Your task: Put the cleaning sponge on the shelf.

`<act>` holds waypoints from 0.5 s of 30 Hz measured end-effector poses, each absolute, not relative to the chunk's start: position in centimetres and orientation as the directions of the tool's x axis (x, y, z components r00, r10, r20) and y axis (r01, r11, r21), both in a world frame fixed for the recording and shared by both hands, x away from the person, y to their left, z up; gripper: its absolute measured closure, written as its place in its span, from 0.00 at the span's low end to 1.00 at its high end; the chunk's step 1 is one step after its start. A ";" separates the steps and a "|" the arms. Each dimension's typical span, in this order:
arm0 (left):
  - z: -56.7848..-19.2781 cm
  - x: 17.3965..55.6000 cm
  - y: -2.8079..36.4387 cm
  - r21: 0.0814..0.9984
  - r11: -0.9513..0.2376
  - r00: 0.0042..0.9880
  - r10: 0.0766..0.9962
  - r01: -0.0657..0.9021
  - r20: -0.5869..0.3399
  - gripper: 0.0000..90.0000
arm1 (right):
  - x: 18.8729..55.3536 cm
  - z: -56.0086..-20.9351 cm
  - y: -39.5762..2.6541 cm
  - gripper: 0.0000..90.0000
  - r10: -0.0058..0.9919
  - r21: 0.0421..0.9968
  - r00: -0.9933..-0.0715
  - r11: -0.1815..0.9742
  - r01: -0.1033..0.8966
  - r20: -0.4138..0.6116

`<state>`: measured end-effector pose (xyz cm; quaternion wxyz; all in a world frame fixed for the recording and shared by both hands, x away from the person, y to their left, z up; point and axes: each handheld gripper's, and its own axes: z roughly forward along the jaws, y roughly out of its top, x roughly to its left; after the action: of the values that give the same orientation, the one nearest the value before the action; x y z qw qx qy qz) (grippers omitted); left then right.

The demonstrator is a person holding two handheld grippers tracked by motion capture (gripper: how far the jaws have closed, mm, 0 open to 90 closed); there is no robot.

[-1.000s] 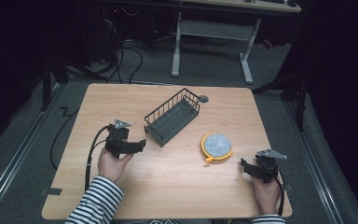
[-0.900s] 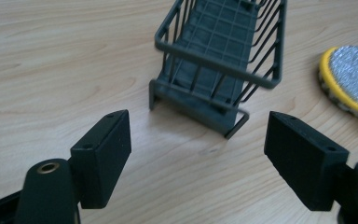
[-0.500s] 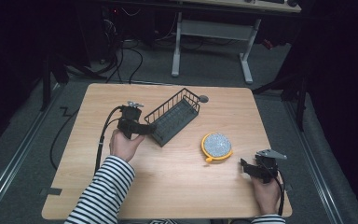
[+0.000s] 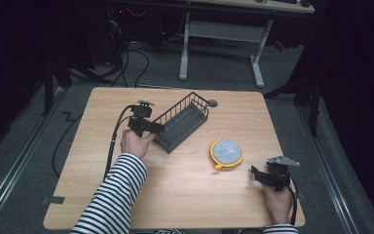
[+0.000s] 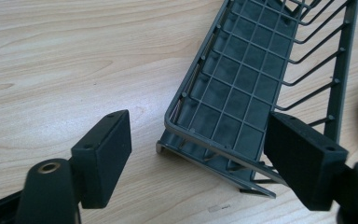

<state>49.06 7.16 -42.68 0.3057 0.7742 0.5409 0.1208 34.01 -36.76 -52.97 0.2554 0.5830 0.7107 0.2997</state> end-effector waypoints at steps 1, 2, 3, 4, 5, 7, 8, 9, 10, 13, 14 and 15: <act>-42.7 49.1 7.1 0.600 -0.227 0.384 0.911 0.767 -0.147 0.28 | 34.0 -53.0 -36.8 0.35 0.982 0.724 -0.190 0.140 0.676 -0.013; -42.8 49.2 7.0 0.595 -0.232 0.387 0.911 0.769 -0.144 0.29 | 34.0 -53.0 -36.8 0.35 0.982 0.724 -0.189 0.140 0.676 -0.013; -42.9 49.2 6.8 0.592 -0.234 0.388 0.910 0.771 -0.145 0.29 | 34.0 -53.0 -36.8 0.35 0.982 0.724 -0.190 0.140 0.676 -0.012; -43.0 49.3 6.7 0.588 -0.237 0.391 0.908 0.773 -0.149 0.30 | 34.0 -53.0 -36.8 0.35 0.982 0.724 -0.190 0.140 0.675 -0.013; -43.1 49.3 6.6 0.586 -0.237 0.392 0.907 0.775 -0.153 0.30 | 34.0 -53.0 -36.8 0.35 0.982 0.724 -0.190 0.140 0.676 -0.012; -43.2 49.3 6.5 0.582 -0.245 0.398 0.905 0.776 -0.149 0.32 | 34.0 -53.0 -36.8 0.36 0.982 0.724 -0.189 0.139 0.676 -0.012; -43.2 49.3 6.4 0.582 -0.245 0.398 0.905 0.775 -0.149 0.33 | 34.0 -53.0 -36.8 0.36 0.982 0.724 -0.188 0.137 0.676 -0.010; -43.3 49.3 6.4 0.579 -0.249 0.399 0.905 0.777 -0.146 0.34 | 34.0 -53.0 -36.8 0.36 0.982 0.724 -0.188 0.137 0.676 -0.010; -43.3 49.4 6.3 0.577 -0.249 0.398 0.906 0.778 -0.145 0.35 | 34.0 -53.0 -36.8 0.36 0.982 0.724 -0.188 0.137 0.676 -0.011; -43.5 49.5 6.3 0.572 -0.249 0.396 0.906 0.782 -0.148 0.39 | 34.0 -53.0 -36.8 0.36 0.982 0.724 -0.189 0.139 0.675 -0.012; -43.5 49.5 6.3 0.572 -0.248 0.396 0.906 0.782 -0.149 0.40 | 34.0 -53.0 -36.8 0.36 0.982 0.724 -0.189 0.139 0.675 -0.012; -43.5 49.5 6.2 0.572 -0.247 0.397 0.905 0.782 -0.152 0.42 | 34.0 -53.0 -36.8 0.36 0.982 0.725 -0.189 0.139 0.675 -0.012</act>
<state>49.46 6.19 -43.50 0.2931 0.7826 0.5390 0.1050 34.02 -36.78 -52.97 0.2553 0.5834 0.7101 0.3004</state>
